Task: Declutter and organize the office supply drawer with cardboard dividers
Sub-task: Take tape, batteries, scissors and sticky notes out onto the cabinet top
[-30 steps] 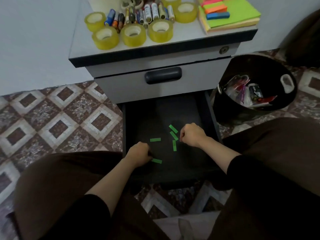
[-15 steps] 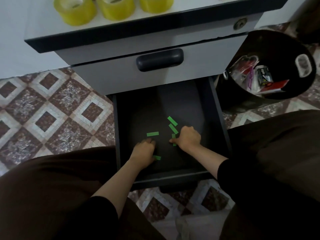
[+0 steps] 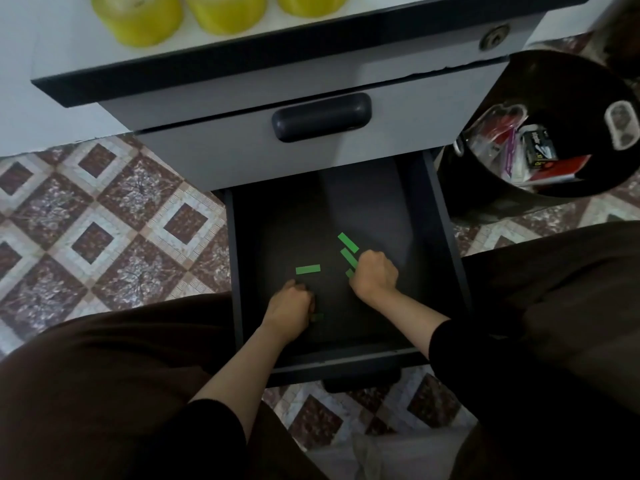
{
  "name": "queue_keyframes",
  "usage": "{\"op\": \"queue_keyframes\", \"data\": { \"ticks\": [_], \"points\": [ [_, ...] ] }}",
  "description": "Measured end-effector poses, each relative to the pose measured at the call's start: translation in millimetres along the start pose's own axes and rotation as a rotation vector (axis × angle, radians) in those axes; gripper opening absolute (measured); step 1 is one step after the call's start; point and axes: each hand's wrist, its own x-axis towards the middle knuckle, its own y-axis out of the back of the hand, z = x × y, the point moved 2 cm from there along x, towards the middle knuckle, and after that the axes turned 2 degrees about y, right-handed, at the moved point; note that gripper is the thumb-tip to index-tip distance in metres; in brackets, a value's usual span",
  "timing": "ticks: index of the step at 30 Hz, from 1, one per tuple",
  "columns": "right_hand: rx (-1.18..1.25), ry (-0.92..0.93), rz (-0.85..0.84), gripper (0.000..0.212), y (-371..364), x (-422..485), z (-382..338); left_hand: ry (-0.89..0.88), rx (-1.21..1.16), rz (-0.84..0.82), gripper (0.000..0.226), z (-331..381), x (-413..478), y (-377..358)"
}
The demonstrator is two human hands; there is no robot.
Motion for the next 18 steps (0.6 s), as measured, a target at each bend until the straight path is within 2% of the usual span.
{"op": "queue_keyframes", "data": {
  "ticks": [4,9,14,16,18],
  "points": [
    [0.022,-0.005,-0.026,0.027,-1,-1,3,0.06,-0.073,-0.023,0.013,1,1,6],
    [0.029,0.021,-0.077,0.025,-3,-3,6,0.199,-0.32,0.066,0.017,-12,13,26],
    [0.065,0.031,-0.049,0.02,7,4,10,0.261,-0.378,0.16,0.011,-20,19,37],
    [0.102,0.05,-0.011,0.018,14,12,10,0.281,-0.337,0.125,0.009,-18,18,39],
    [0.157,0.093,0.028,0.015,19,20,8,0.28,-0.237,0.007,0.022,-12,14,38]
  ]
}}
